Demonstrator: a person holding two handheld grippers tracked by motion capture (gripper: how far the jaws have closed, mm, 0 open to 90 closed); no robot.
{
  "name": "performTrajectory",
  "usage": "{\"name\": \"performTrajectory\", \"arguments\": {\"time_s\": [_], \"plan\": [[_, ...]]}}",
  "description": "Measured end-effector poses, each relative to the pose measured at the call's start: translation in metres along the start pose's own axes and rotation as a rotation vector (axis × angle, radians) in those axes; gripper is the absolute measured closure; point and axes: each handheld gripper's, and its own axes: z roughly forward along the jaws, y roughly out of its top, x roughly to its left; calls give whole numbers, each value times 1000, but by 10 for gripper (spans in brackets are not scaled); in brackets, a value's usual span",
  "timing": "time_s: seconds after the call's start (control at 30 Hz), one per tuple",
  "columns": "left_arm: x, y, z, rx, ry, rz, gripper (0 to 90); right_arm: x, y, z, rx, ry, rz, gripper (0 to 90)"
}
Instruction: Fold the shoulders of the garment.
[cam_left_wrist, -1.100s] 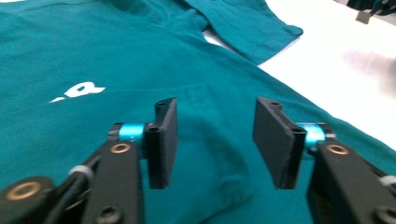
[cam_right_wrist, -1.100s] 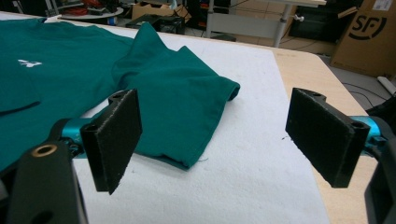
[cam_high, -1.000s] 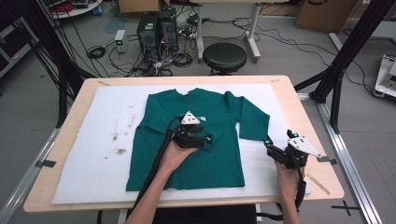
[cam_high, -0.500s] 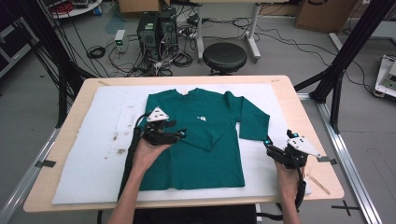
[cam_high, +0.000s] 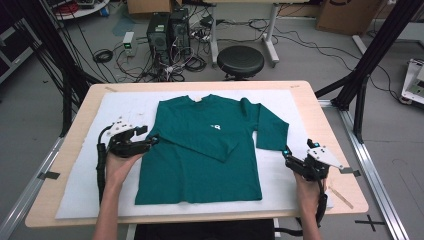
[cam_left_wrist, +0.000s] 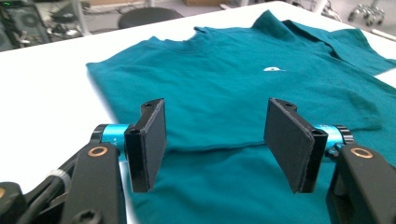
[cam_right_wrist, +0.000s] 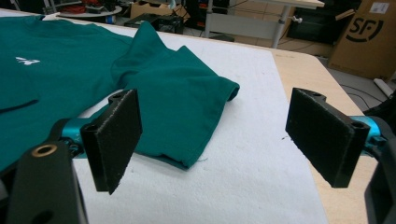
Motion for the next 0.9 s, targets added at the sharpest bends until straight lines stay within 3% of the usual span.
{"name": "performTrajectory", "arguments": {"time_s": [0.13,0.23,0.27,0.4,0.57,0.6,0.73,0.9], "plan": [[16,-13,-15,-11,59,-7,374,1,0,0,2,-1,0,188],[23,-18,-20,-9,79,-19,369,1,0,0,0,-1,-4,188],[29,-24,-24,4,89,-36,369,1,0,0,2,-1,1,188],[38,-33,-31,33,120,-32,369,0,0,0,3,-5,10,188],[49,-47,-46,16,190,-26,349,-1,0,0,3,-10,12,188],[53,-53,-50,9,226,-31,339,-1,0,0,3,-13,20,188],[58,-59,-54,-11,225,-62,301,-2,0,0,5,-16,33,188],[57,-60,-56,-29,222,-30,286,-2,1,1,19,-16,37,188]]}}
